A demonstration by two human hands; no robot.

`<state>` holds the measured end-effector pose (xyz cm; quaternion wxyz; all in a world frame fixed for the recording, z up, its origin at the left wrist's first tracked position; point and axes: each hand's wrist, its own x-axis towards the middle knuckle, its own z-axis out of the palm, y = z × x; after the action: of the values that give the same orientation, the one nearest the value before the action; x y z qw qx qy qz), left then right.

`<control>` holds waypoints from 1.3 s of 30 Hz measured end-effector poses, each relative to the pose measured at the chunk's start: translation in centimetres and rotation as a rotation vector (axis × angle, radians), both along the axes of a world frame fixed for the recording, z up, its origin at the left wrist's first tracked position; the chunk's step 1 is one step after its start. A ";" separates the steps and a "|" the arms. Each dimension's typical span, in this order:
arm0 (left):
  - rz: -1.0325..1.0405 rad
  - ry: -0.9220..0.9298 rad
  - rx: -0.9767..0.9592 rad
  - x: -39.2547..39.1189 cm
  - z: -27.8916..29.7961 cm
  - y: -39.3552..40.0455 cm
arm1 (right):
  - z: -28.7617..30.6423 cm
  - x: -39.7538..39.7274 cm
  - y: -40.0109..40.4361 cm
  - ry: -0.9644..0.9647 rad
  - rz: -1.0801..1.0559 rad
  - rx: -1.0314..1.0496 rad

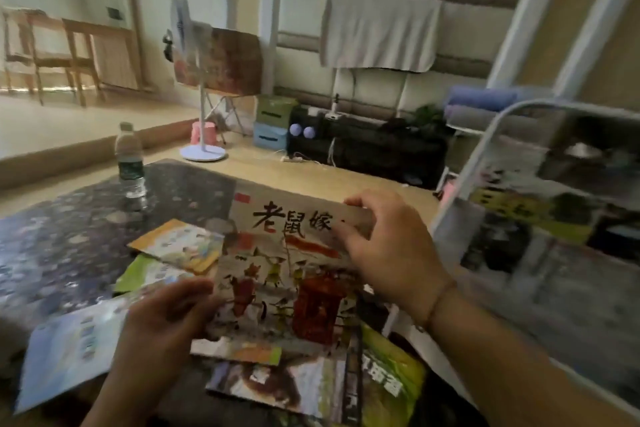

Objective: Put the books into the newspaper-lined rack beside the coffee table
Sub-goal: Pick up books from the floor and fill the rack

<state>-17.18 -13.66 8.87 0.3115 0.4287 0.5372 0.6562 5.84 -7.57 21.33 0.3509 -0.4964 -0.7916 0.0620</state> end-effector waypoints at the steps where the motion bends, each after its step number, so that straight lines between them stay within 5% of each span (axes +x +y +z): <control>1: -0.044 -0.003 -0.001 2.5 0.5 1.2 | 0.5 2.5 -0.2 -0.124 -0.088 0.122; 5: -0.171 0.040 0.037 11.4 2.2 4.5 | 2.6 10.2 -1.2 -0.386 -0.310 0.346; 9: -0.204 0.079 0.011 18.2 3.9 7.3 | 4.5 16.1 -1.6 -0.485 -0.374 0.270; 21: -0.330 0.332 0.273 30.7 16.0 18.5 | 11.8 26.6 7.9 -0.543 -0.629 0.460; 29: -0.386 0.510 0.218 33.1 13.2 21.5 | 8.5 28.2 11.7 -0.481 -0.626 0.401; 39: -0.347 0.860 0.211 33.2 9.9 21.0 | 4.0 27.5 11.7 -0.696 -0.696 0.479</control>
<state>15.98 7.34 18.76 0.1207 0.7741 0.4683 0.4085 33.38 4.09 25.34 0.1712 -0.6264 -0.6419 -0.4078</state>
